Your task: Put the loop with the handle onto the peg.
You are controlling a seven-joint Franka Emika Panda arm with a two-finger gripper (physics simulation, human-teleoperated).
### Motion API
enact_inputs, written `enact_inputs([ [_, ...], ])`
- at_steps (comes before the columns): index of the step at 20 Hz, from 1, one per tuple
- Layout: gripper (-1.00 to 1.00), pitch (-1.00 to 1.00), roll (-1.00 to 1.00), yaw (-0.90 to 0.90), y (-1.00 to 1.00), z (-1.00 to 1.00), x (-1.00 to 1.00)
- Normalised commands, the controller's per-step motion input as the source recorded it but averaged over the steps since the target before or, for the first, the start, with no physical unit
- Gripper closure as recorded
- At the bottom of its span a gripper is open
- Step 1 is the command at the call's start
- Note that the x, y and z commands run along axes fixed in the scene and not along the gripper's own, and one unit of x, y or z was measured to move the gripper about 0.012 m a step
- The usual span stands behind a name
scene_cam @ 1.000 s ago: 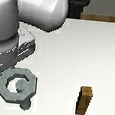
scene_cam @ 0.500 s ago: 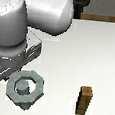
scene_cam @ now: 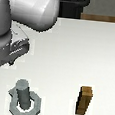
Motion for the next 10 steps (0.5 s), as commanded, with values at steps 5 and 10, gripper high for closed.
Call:
enact_inputs([
  [5,-1.0,0.0,0.0,0.0,0.0,0.0,0.0],
  [10,-1.0,0.0,0.0,0.0,0.0,0.0,0.0],
])
